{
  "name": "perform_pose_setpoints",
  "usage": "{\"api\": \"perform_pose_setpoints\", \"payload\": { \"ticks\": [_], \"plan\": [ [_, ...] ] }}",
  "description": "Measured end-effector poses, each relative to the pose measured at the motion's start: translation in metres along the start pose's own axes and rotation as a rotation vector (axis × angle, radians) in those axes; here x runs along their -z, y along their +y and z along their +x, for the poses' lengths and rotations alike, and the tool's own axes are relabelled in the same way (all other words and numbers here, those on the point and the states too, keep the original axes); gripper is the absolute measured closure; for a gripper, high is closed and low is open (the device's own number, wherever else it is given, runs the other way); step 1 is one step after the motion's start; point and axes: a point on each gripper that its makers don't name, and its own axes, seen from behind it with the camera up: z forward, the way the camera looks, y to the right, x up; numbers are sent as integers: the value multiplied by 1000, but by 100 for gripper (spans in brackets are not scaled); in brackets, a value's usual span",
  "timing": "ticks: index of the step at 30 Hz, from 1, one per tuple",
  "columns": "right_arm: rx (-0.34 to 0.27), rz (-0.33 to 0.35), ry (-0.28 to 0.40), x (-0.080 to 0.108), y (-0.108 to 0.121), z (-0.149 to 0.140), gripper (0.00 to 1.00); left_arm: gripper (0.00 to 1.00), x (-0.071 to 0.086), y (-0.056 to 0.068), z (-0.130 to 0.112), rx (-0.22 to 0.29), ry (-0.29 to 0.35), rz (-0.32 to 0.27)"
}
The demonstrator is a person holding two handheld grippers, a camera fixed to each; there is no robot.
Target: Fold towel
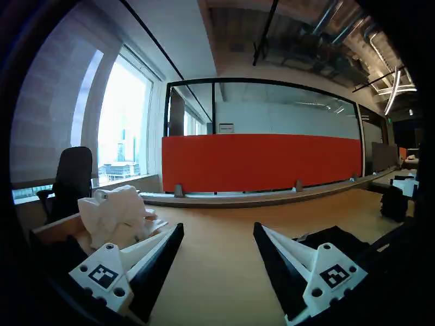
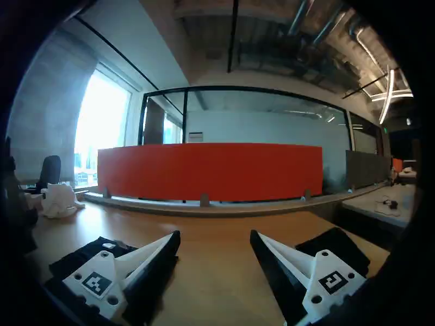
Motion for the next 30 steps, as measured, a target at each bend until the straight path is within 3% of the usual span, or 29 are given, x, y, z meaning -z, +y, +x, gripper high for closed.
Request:
{"api": "perform_pose_setpoints", "payload": {
  "ticks": [19, 24, 30],
  "plan": [
    [17, -15, -18, 6, 2, 138, 1, 5, 16, -17, 119, -50, -41, 21],
    [14, -29, -19, 8, 6, 160, 1, 5, 17, -20, 143, -51, -40, 21],
    [12, -38, -28, 10, 8, 172, 1, 5, 13, -21, 153, -50, -48, 11]
  ]
}}
